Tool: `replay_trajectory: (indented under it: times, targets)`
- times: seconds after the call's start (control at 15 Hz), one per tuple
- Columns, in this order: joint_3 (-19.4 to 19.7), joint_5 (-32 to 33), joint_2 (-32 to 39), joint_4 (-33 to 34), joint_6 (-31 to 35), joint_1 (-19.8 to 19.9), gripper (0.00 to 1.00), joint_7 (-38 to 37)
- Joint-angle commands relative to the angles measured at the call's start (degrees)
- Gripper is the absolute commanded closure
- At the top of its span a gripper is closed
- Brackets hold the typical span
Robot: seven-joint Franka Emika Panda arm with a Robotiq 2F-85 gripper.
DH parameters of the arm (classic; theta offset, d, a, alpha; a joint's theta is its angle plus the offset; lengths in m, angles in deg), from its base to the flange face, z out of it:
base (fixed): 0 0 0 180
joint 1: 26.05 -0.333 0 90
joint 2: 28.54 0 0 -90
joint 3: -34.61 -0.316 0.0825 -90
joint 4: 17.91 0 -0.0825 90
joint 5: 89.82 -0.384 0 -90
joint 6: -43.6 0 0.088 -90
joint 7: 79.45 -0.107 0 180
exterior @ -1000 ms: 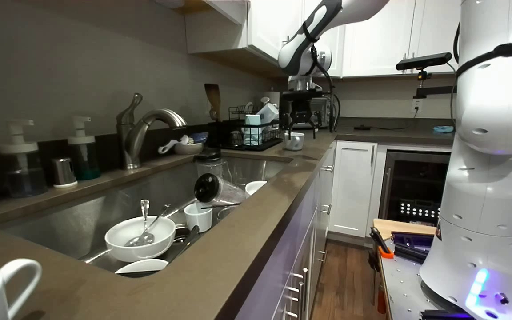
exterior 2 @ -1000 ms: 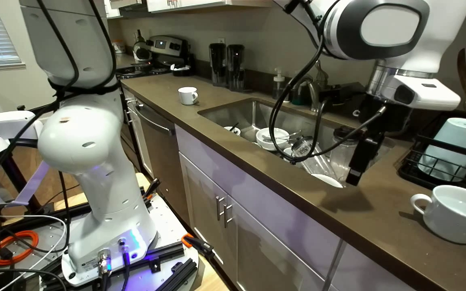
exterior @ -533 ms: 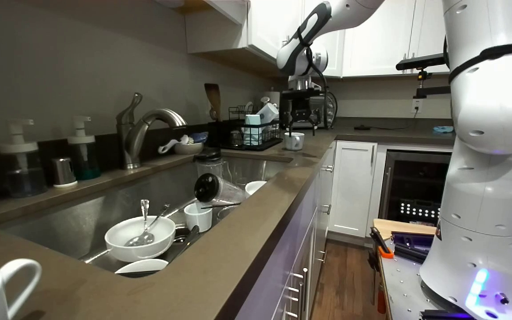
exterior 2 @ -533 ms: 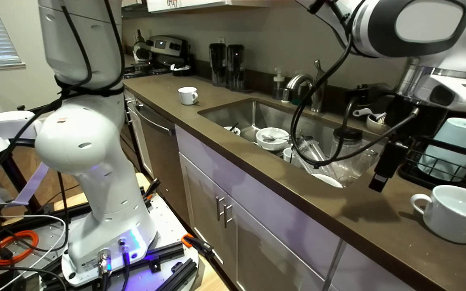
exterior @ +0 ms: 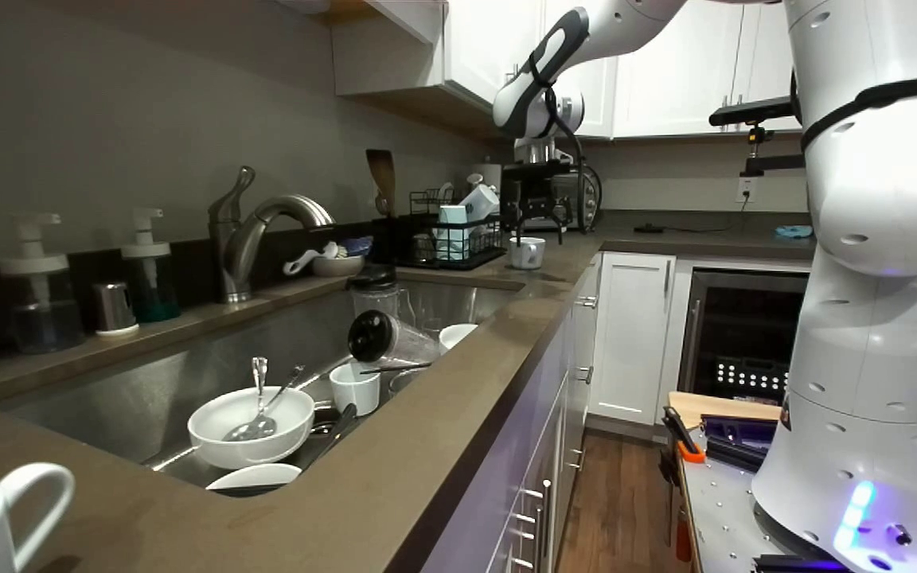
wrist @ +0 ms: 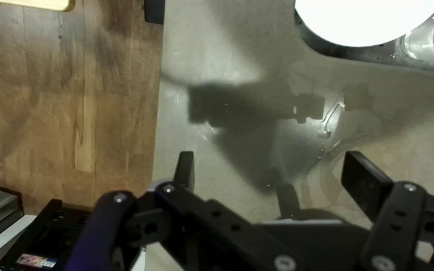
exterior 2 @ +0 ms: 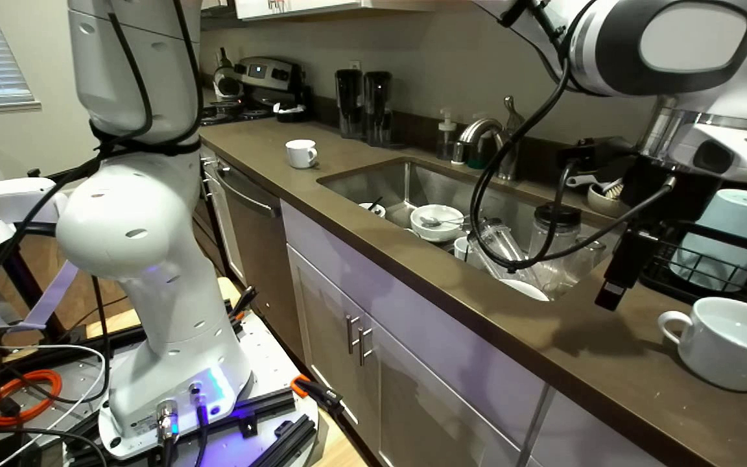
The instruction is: Pick up the white mug on the right side of the counter, pour the liquid out of the mug and into the sink, place the mug down on the right side of the counter
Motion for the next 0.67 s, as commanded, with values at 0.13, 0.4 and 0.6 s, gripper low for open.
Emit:
replay_trajectory:
  times: [0.13,0.4,0.6]
  targets:
    - [-0.13,-0.42,0.44,0.22,-0.30,-0.28,0.00,-0.03]
    - [-0.44,-0.93,0.47,-0.21,0.31,-0.32,0.00,0.24]
    - [-0.10,-1.05,0.60,-0.24,0.77,0.30,0.00,0.96]
